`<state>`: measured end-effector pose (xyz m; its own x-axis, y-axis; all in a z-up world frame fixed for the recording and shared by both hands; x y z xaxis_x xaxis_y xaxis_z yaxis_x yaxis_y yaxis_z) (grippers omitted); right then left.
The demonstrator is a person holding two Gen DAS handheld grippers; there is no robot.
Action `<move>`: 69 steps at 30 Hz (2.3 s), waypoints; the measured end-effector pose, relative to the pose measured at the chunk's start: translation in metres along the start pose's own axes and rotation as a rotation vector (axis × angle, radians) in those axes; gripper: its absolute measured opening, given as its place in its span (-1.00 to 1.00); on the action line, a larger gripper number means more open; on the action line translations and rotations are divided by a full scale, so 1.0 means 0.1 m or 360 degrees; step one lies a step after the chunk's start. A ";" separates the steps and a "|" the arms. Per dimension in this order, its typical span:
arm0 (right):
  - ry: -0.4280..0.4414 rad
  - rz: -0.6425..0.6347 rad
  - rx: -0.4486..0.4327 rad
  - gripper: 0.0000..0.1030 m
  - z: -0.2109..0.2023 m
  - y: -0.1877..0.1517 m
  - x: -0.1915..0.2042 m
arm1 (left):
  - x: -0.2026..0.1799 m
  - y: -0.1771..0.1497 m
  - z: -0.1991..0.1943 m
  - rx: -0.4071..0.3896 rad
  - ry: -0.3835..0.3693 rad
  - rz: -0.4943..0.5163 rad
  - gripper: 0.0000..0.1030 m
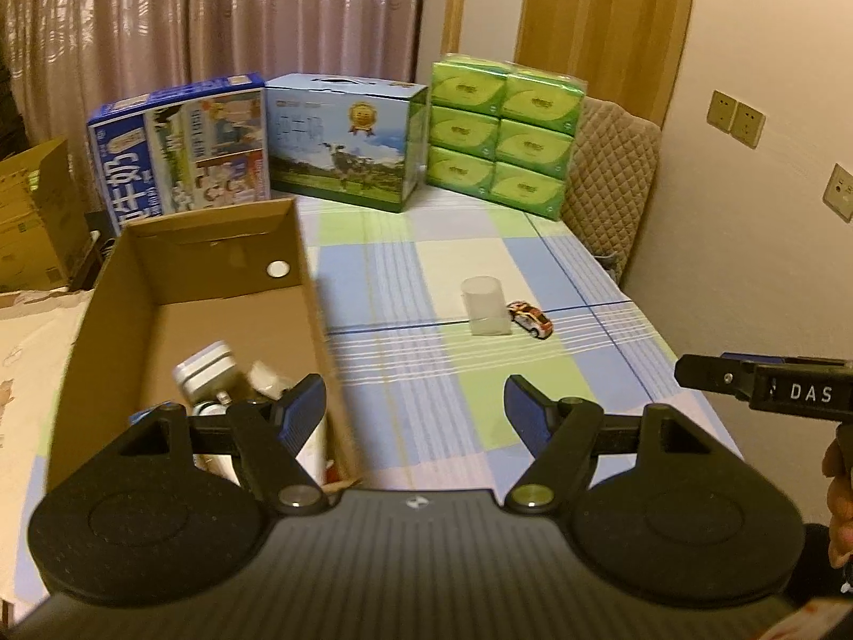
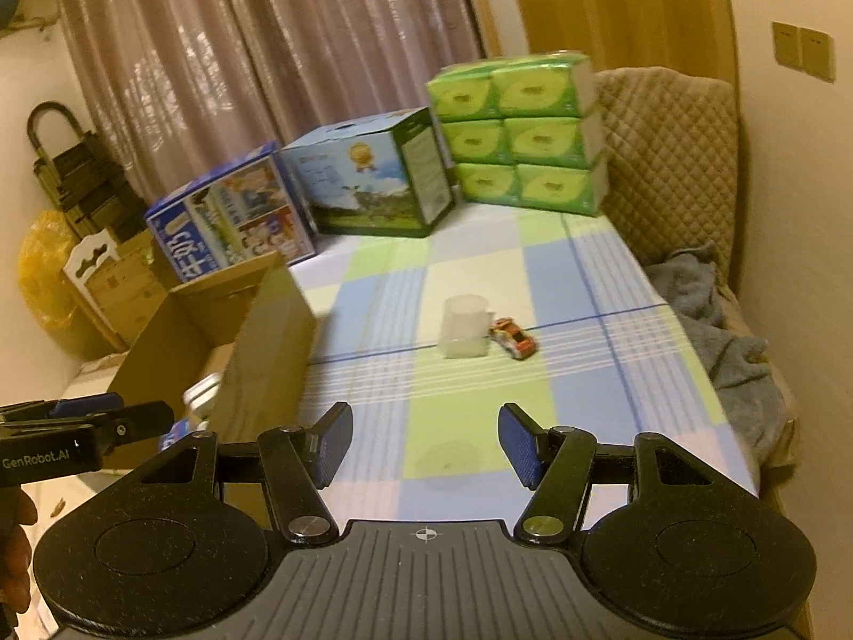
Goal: Organize rigid objects
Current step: 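Move both open tools from the box toward the clear cup and toy car, then grasp the clear plastic cup with the left tool while the right tool grasps the toy car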
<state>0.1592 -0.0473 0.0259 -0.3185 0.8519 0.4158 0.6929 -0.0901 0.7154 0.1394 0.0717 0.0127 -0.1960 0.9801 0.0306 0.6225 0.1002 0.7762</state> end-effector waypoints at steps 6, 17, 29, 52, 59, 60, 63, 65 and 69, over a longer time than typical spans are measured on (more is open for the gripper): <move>-0.0060 -0.0008 -0.0010 0.12 0.02 0.01 -0.31 | -0.30 0.05 0.31 0.0004 -0.0036 0.0053 0.35; -0.0095 -0.0115 0.0016 0.11 0.68 0.04 -0.90 | -0.73 0.07 1.26 0.0039 -0.0062 0.0045 0.35; -0.0152 -0.0366 0.0089 -0.09 1.53 0.20 -1.23 | -1.06 0.10 2.05 0.0093 0.0147 0.0199 0.36; -0.0019 -0.0331 0.0171 -0.25 2.10 0.29 -1.48 | -0.98 0.42 2.50 0.0117 0.0013 -0.0014 0.37; 0.0019 -0.0479 0.0231 -0.37 2.40 0.29 -1.33 | -0.85 0.44 2.55 0.0122 0.0002 -0.0090 0.37; 0.0013 -0.0495 0.0245 -0.37 2.45 0.28 -1.32 | -0.85 0.44 2.56 0.0124 -0.0003 -0.0094 0.37; -0.0019 -0.0547 0.0277 -0.42 2.58 0.26 -1.32 | -0.85 0.43 2.57 0.0138 -0.0023 -0.0117 0.37; -0.0034 -0.0569 0.0296 -0.44 2.64 0.24 -1.34 | -0.83 0.43 2.59 0.0148 -0.0025 -0.0135 0.37; -0.0007 -0.0542 0.0281 -0.44 2.66 0.24 -1.40 | -0.83 0.40 2.62 0.0166 -0.0029 -0.0145 0.37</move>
<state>0.3926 -0.0311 -0.1647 -0.5474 0.8198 0.1684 0.6488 0.2886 0.7041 0.3791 0.0397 -0.1241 -0.2421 0.9690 -0.0493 0.6784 0.2054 0.7054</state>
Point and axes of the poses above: each gripper's, at about its wrist camera, not at the fingertips, and z roughly the way its jaws point, x to its left, y to its top, the point moved 7 cm from there along z, roughly the way its jaws point, and after that the axes turned 10 degrees about y, right-handed, at the moved point
